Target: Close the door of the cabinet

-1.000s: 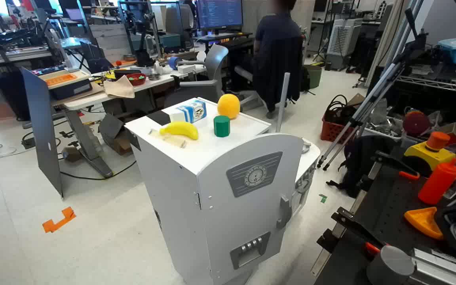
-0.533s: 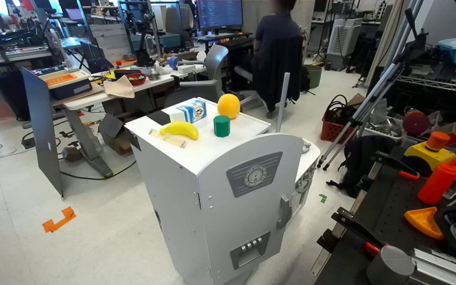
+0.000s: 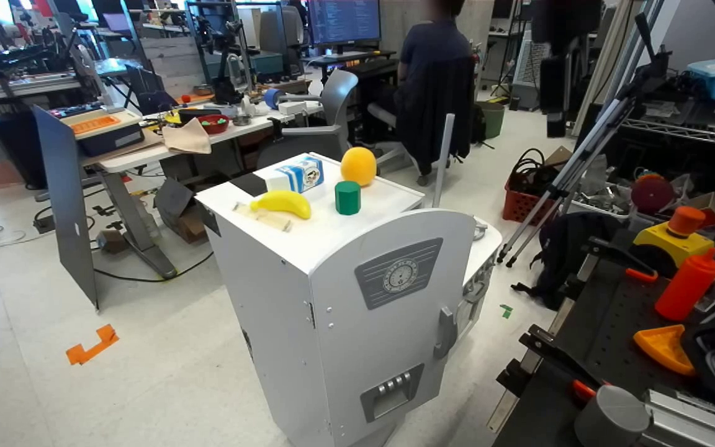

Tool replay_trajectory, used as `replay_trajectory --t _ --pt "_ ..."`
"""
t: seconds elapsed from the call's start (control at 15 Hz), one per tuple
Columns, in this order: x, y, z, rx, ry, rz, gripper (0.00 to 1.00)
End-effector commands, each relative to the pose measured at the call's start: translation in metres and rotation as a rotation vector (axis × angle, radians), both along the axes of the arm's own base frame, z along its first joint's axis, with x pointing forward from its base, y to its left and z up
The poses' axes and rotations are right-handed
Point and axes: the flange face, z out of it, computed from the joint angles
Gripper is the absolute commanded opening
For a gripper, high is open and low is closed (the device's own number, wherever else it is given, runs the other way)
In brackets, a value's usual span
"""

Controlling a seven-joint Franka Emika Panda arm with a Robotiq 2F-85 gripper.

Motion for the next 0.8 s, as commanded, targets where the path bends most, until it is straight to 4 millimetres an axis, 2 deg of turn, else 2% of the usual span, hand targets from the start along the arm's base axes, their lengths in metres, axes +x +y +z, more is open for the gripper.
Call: replay_trajectory --t 0.0,0.13,0.33,0.53,0.73 --pt "0.044 0.018 -0.067 0.001 0.124 0.158 1.00" --pt "0.059 0.034 -0.096 0.022 0.181 0.243 1.00" --pt "0.073 0.061 -0.121 0.045 0.259 0.371 1.00" --pt "0.075 0.088 -0.133 0.028 0.339 0.494 1.00" --pt "0.071 0.115 -0.137 -0.004 0.400 0.581 1.00"
